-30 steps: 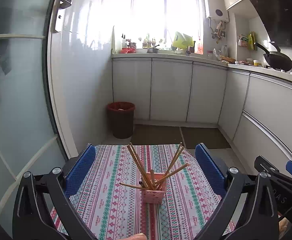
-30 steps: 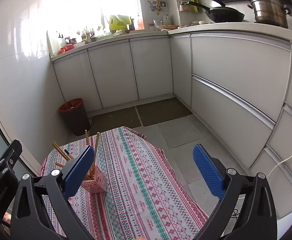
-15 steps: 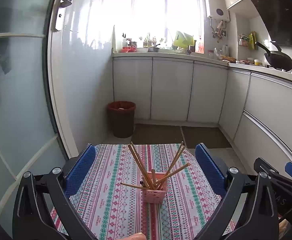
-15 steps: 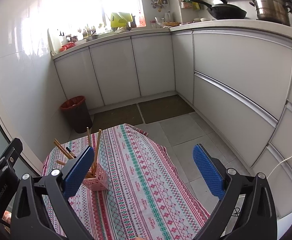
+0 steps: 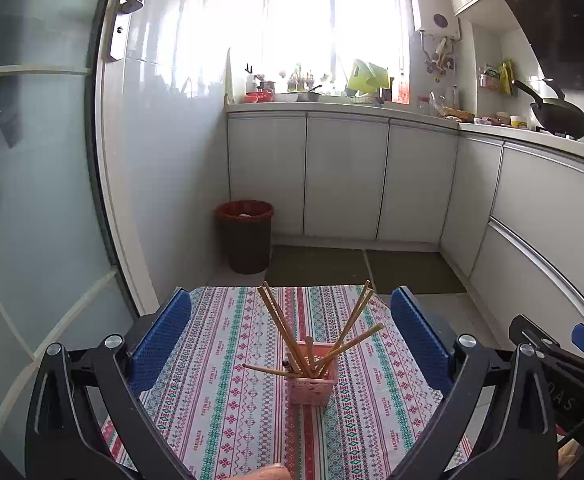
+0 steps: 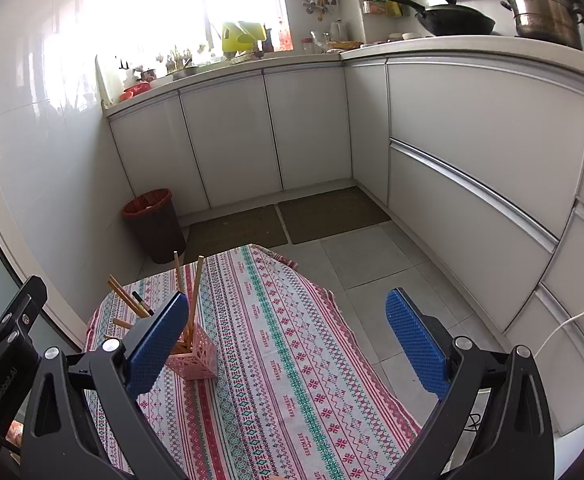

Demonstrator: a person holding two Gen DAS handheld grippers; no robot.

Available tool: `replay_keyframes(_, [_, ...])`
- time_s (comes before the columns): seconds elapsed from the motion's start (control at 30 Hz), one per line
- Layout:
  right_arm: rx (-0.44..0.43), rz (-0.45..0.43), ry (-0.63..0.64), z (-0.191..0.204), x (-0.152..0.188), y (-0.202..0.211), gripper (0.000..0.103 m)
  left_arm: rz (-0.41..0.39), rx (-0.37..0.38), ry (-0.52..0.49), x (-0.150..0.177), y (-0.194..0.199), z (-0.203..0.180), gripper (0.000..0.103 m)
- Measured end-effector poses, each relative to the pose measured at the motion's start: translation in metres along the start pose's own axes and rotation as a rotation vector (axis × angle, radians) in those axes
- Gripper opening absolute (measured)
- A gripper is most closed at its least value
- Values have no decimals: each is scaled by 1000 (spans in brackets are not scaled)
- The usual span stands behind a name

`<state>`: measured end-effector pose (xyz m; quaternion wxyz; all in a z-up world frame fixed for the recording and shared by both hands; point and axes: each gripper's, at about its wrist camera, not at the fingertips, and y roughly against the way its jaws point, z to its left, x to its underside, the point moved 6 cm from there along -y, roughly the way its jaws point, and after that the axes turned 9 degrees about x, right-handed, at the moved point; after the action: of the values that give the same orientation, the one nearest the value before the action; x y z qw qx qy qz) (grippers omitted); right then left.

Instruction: Organize utensils

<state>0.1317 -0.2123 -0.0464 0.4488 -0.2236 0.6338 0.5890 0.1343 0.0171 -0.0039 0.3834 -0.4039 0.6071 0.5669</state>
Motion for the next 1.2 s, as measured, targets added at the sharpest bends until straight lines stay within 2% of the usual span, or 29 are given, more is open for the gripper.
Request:
replay_keyframes(0.33, [-2, 5, 2, 0, -1, -1, 96, 6, -2, 2, 1, -1, 0, 96])
replay_keyframes(0.53, [-9, 21, 9, 3, 1, -3, 96, -2, 75, 38, 0, 0, 1, 96])
replay_keyframes(0.87, [-8, 25, 6, 2, 2, -6, 96, -35, 49, -44, 2, 0, -7, 88])
replay_keyframes(1.0, [-6, 21, -1, -1, 1, -5, 96, -28, 24, -35, 1, 0, -5, 96])
replay_keyframes(1.2, [-8, 20, -7, -2, 1, -5, 96, -9, 23, -21, 0, -2, -2, 96])
